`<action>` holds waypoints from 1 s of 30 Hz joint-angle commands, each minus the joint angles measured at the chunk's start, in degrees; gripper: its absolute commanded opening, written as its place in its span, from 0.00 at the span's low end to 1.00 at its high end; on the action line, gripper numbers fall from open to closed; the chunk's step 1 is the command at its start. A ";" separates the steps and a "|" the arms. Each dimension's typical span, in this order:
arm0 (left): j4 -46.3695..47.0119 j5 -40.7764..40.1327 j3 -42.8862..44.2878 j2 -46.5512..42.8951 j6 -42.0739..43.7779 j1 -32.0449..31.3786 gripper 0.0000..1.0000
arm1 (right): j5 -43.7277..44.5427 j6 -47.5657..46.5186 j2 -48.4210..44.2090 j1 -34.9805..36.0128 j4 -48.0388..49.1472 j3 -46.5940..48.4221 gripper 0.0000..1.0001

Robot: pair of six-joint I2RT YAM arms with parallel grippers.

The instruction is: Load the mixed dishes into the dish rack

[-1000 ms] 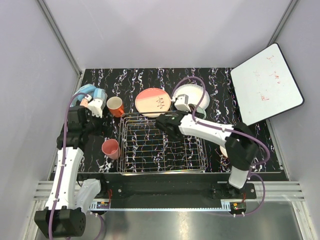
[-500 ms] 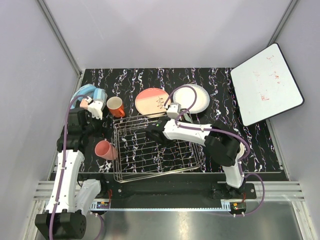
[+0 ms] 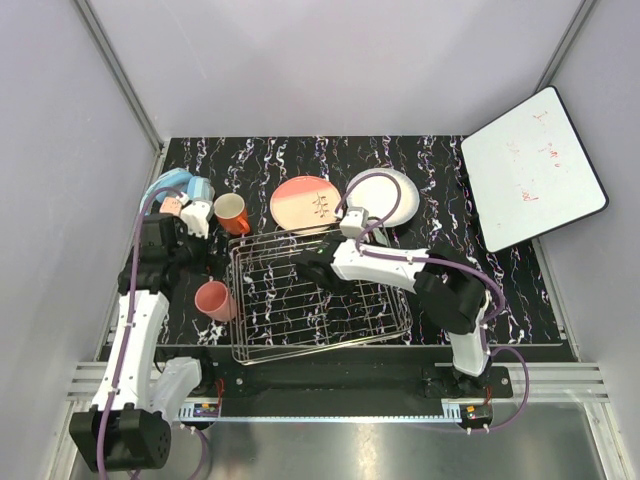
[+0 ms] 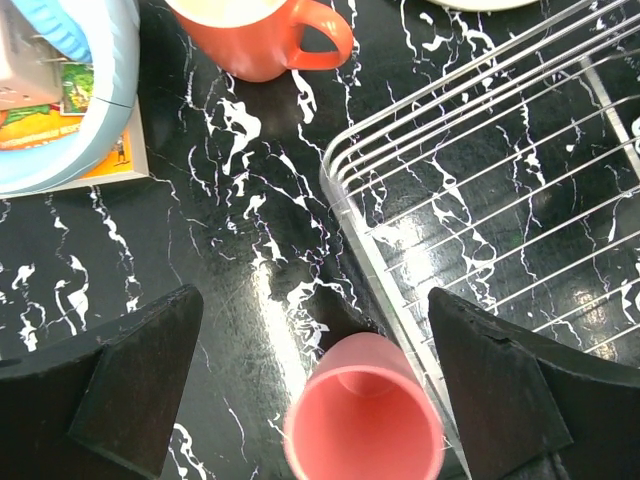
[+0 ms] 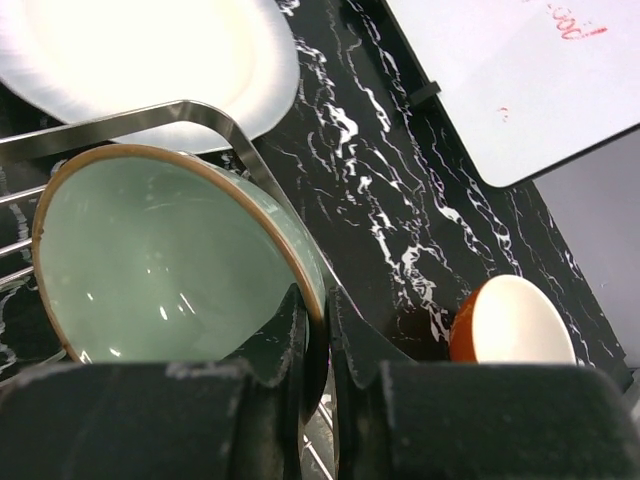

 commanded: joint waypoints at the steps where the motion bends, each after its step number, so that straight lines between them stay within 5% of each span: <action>1: 3.12 1.35 1.57 2.18 1.14 -0.65 0.99 | -1.42 4.98 -5.53 -4.37 -17.44 -5.30 0.00; 13: 4.61 1.79 1.49 5.17 -0.97 -3.02 0.99 | -4.05 4.10 -8.36 -5.87 -17.36 -7.50 0.01; 16: 4.61 1.44 1.22 4.56 -0.62 -3.03 0.99 | -5.63 4.02 -7.48 -4.38 -17.36 -7.24 0.25; 17: 4.53 1.17 1.22 4.64 -0.53 -2.94 0.99 | -5.99 4.19 -7.39 -3.85 -17.36 -7.24 0.42; 23: 4.70 1.17 1.75 6.05 -0.53 -4.43 0.99 | -7.84 4.19 -7.74 -3.23 -17.27 -7.15 0.59; 30: 5.14 0.73 1.93 6.75 -0.89 -5.57 0.99 | -8.98 3.40 -13.18 -3.32 -17.35 -3.90 0.61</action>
